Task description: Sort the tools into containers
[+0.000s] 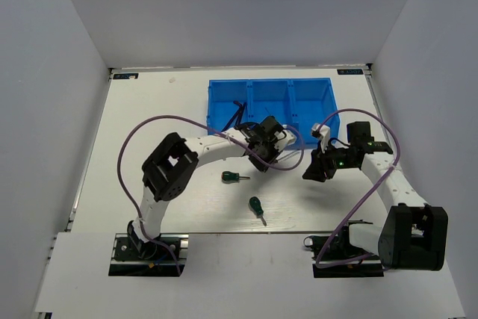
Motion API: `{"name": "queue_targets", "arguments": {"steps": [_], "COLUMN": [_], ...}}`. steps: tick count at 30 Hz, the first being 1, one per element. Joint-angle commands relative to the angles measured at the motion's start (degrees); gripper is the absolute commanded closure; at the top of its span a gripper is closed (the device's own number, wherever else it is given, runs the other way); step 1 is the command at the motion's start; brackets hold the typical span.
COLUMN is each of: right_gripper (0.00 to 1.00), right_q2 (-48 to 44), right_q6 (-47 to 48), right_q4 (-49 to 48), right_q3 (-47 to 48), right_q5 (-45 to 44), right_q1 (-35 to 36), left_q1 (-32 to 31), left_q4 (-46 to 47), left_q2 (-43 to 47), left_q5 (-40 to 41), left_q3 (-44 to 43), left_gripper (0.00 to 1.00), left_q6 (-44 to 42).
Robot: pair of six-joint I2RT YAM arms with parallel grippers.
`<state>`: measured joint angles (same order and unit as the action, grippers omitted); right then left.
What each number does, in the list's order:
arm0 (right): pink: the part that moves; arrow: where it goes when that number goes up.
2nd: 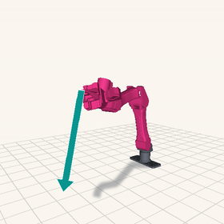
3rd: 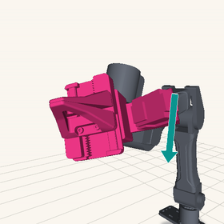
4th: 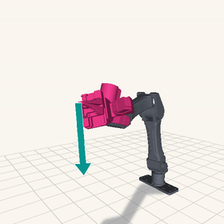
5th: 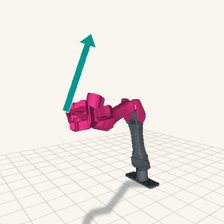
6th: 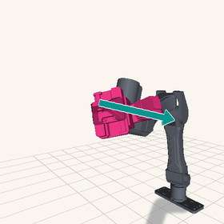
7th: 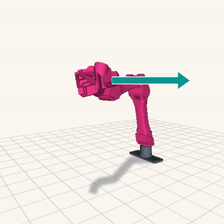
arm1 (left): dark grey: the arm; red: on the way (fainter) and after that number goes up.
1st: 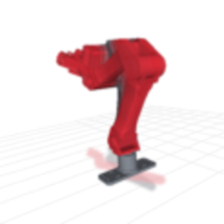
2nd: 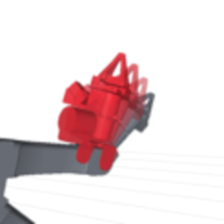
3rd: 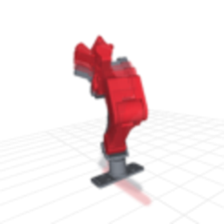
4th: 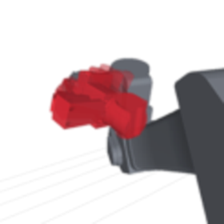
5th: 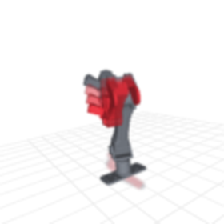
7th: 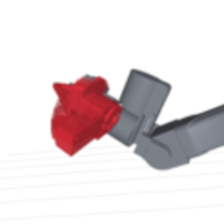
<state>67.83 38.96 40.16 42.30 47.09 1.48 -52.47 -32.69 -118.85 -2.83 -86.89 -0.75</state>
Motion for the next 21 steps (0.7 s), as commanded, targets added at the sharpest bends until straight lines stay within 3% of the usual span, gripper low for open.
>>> {"name": "queue_targets", "arguments": {"steps": [1,4,7,13,16,18,21], "right_gripper": [0.59,0.60,0.60,0.63,0.68,0.80,0.82], "right_q2": [-1.48,-1.65,-1.56,-2.27,-3.32,-4.02,-4.46], "right_q6": [0.33,0.50,0.06,-0.11,-0.29,-0.90,-3.70], "right_q4": [1.76,1.76,0.97,1.58,1.76,1.33,0.18], "right_q3": [1.02,0.85,0.85,2.34,2.87,2.96,2.87], "right_q5": [1.51,1.86,2.13,0.90,-0.07,-0.42,-2.17], "right_q1": [-0.60,-0.68,-0.69,-0.77,-3.05,-3.41,-3.58], "left_q1": [-0.97,-0.97,0.25,2.99,4.30,4.30,4.30], "left_q4": [-3.59,-12.71,-14.61,-8.27,-6.78,-4.50,-5.88], "left_q2": [9.59,10.39,13.71,18.39,15.76,12.52,6.28], "left_q5": [-10.86,-18.25,-17.65,2.79,7.81,9.85,13.00], "left_q3": [-1.43,-6.44,-6.98,-1.08,-4.32,-7.48,-17.38], "left_gripper": [1.00,1.00,1.00,1.00,1.00,1.00,1.00], "left_q6": [-2.66,-7.84,-8.47,-0.40,3.82,6.37,9.89]}}
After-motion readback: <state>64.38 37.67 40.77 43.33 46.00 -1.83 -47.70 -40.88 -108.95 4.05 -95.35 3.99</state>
